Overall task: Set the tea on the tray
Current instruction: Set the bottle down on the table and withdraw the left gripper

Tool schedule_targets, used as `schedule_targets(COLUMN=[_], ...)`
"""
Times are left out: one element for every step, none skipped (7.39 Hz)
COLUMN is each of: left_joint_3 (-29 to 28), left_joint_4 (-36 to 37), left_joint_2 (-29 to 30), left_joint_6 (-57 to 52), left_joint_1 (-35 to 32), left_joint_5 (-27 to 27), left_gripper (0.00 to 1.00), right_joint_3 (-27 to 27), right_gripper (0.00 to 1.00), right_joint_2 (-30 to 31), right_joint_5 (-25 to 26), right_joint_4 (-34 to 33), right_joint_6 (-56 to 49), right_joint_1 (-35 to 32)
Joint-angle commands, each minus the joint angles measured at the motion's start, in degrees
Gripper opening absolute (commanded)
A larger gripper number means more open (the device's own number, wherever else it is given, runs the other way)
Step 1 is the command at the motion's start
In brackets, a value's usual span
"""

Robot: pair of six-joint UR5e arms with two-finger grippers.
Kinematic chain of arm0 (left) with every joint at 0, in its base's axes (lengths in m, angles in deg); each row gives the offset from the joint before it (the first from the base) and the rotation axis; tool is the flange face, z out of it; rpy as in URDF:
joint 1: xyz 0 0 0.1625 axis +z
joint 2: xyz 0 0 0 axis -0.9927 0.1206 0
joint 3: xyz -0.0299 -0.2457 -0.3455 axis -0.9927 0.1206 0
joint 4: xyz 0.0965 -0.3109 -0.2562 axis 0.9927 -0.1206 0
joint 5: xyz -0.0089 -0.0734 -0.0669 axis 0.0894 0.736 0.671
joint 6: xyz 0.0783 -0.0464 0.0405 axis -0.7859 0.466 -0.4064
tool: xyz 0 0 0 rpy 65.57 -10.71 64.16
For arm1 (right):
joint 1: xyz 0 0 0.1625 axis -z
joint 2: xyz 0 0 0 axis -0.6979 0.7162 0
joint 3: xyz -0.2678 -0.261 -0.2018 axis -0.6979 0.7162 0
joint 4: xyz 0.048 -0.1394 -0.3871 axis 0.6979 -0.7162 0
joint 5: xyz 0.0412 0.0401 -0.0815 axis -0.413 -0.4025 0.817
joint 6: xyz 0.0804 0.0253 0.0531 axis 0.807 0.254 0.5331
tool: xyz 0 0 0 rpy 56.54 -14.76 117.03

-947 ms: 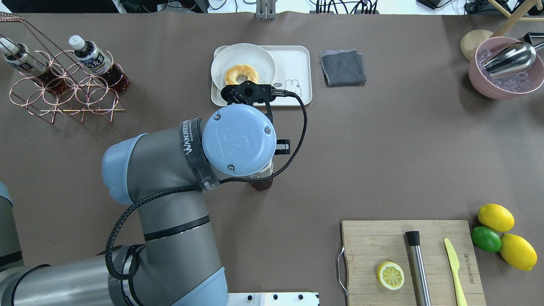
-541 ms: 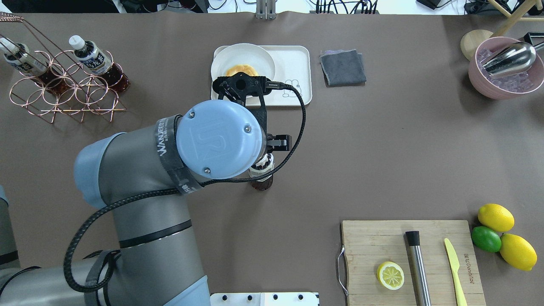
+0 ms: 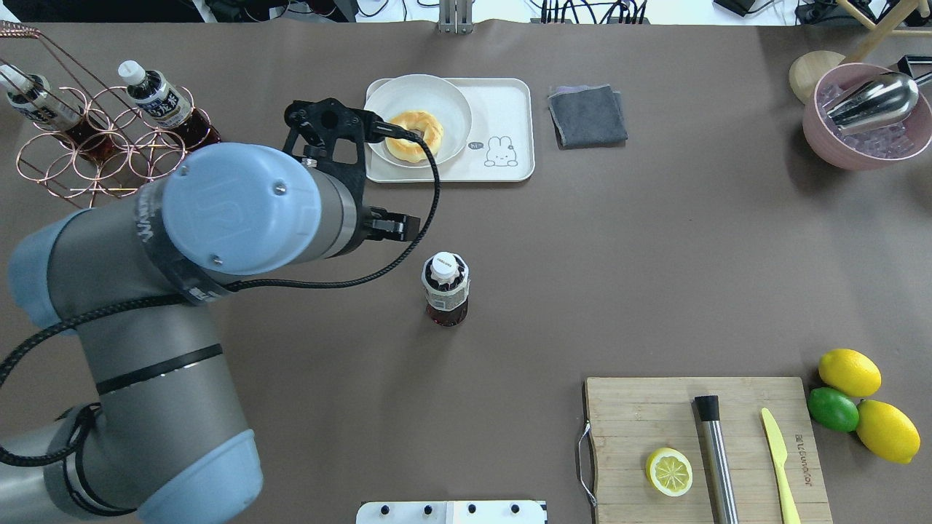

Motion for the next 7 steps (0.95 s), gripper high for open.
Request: schedule_targets(left_joint_3=[1.1, 1.2, 1.0, -0.1, 0.5, 0.5, 0.6], left_joint_4=[-13.6, -16.1, -19.9, -21.7, -22.6, -23.7, -24.8], left_joint_2=[-11.4, -15.4, -17.7, -19.5, -21.1, -23.1, -25.2], left_joint_6=[-4.7, -10.9, -12.6, -12.5, -12.5, -12.7, -13.6], left_joint_1=[-7.3, -9.3, -11.3, -14.0, -15.3, -15.4, -16.9], left_joint_5=[7.6, 7.3, 7.3, 7.9, 7.9, 7.9, 8.0], left_gripper=[0.98, 0.98, 0.98, 0.98, 0.98, 0.98, 0.98], right_joint_3=[-7.5, -10.1, -11.2, -11.8, -12.9, -13.7, -15.0], right_gripper=[1.0, 1.0, 1.0, 1.0, 1.0, 1.0, 1.0], right_joint_2=[-1.9, -3.3, -4.6, -6.5, -7.8, -10.2, -12.2], right_joint_5=[-1.2, -0.5, 0.1, 1.0, 2.0, 3.3, 5.7], right_joint_4=[0.2, 0.2, 0.2, 0.2, 0.2, 0.2, 0.2], right_joint_6=[14.2, 21.6, 25.0, 27.7, 31.5, 36.8, 40.9], right_joint_1=[7.0, 10.8, 13.4, 15.8, 18.7, 22.1, 26.1])
